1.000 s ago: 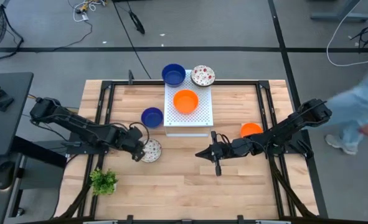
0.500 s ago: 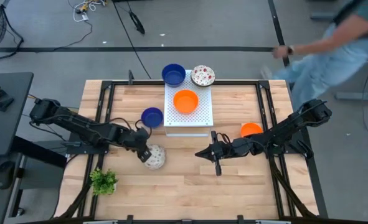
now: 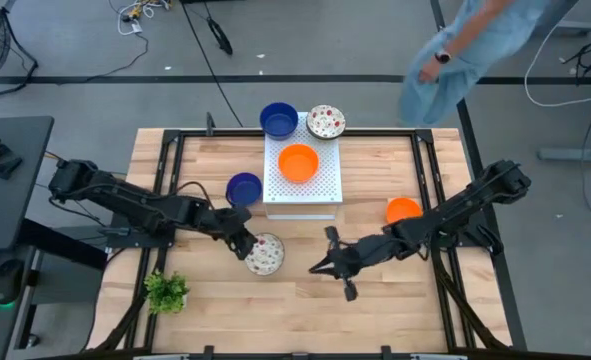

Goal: Pick & Place Mini bowls
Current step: Stack the white patterned bowl on the other white patterned bowl on the shelf

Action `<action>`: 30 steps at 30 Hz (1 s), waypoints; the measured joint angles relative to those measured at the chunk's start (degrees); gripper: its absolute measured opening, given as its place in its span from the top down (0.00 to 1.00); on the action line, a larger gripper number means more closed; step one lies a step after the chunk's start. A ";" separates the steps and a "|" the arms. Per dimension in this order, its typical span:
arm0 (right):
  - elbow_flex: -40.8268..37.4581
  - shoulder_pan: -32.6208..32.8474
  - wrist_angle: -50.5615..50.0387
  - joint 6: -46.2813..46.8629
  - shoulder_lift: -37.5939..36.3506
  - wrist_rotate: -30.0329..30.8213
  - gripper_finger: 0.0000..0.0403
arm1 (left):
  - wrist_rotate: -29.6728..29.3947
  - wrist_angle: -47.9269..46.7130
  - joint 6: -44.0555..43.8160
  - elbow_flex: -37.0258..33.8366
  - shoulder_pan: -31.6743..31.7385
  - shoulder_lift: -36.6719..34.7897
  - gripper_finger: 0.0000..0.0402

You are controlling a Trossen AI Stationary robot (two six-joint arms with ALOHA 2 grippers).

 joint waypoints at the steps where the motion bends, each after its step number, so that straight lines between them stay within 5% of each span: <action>1: 2.67 0.00 -3.06 -1.93 0.92 -0.01 0.93 | 0.44 -0.01 -0.11 0.69 0.31 0.75 0.97; 10: 21.93 -2.59 -22.26 -19.38 14.52 -2.78 0.67 | 2.87 0.15 1.85 6.13 0.77 6.94 0.95; 16: 28.33 -4.15 -28.67 -25.20 21.74 -3.32 0.61 | 3.72 -0.04 2.80 7.47 0.77 8.54 0.96; 21: 29.08 -5.14 -29.49 -25.44 22.61 -4.24 0.67 | 3.87 0.59 2.82 7.60 0.77 8.65 0.95; 30: 29.08 -6.13 -32.05 -25.06 22.87 -8.84 0.96 | 3.52 2.09 3.41 7.60 0.81 8.65 0.95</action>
